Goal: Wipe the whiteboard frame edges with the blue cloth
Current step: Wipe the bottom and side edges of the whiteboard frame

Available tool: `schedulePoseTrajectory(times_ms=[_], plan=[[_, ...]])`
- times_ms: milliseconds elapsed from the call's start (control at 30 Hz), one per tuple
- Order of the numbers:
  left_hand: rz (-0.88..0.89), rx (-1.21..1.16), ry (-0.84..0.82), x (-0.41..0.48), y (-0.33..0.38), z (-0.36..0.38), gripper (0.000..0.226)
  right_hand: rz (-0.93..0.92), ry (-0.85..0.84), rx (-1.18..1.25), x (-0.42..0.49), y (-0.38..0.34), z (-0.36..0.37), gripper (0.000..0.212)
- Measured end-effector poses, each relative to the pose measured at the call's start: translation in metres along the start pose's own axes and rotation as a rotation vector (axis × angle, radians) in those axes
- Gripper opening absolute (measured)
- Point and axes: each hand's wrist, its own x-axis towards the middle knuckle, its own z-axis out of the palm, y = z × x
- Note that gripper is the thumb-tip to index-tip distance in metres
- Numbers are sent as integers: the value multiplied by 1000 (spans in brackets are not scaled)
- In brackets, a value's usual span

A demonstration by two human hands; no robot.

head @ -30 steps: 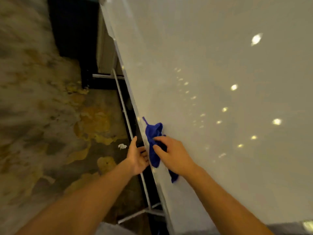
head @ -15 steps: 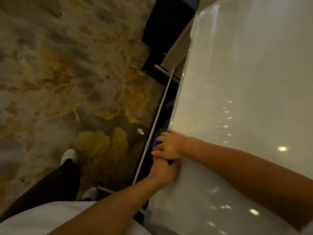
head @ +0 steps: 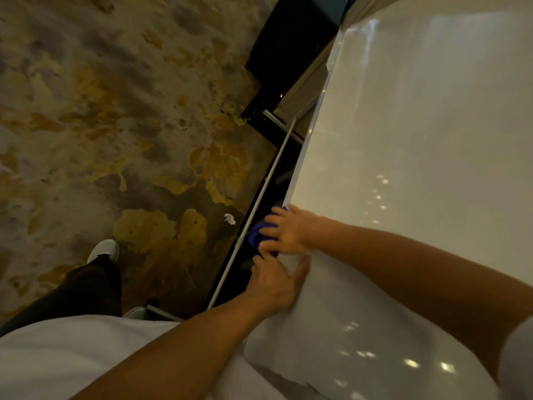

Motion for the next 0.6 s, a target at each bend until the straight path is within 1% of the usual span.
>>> schedulePoseTrajectory(times_ms=[100, 133, 167, 200, 300, 333, 367, 400, 500, 533, 567, 600], plan=[[-42, 33, -35, 9, 4, -5, 144, 278, 4, -50, 18, 45, -16, 66], [-42, 39, -37, 11, 6, -9, 144, 346, 9, -35, 22, 49, -19, 69], [-45, 37, -40, 12, 9, -11, 144, 367, 14, -23, 25, 45, -19, 71], [-50, 30, -40, 13, 11, -13, 142, 338, 16, -6, 27, 35, -16, 73], [-69, -4, -44, 10, 14, -14, 135, 53, -30, 28, 18, 6, 2, 74], [-74, -3, -52, 8, 15, -15, 134, 3, -32, 20, 14, 12, 2, 75], [-78, 8, -63, 6, 14, -15, 135, 8, -9, 11, 14, 24, -1, 77], [-68, 27, -71, 6, 14, -16, 136, 78, 27, -11, 17, 45, -7, 76], [-14, 65, -36, 13, 17, -25, 135, 396, 110, -81, 37, 93, -30, 72], [-12, 71, -29, 15, 20, -30, 135, 437, 118, -65, 43, 93, -34, 74], [-30, 67, -30, 16, 22, -33, 137, 421, 118, -28, 48, 84, -36, 76], [-58, 58, -37, 16, 23, -35, 139, 365, 102, 12, 50, 69, -34, 78]])
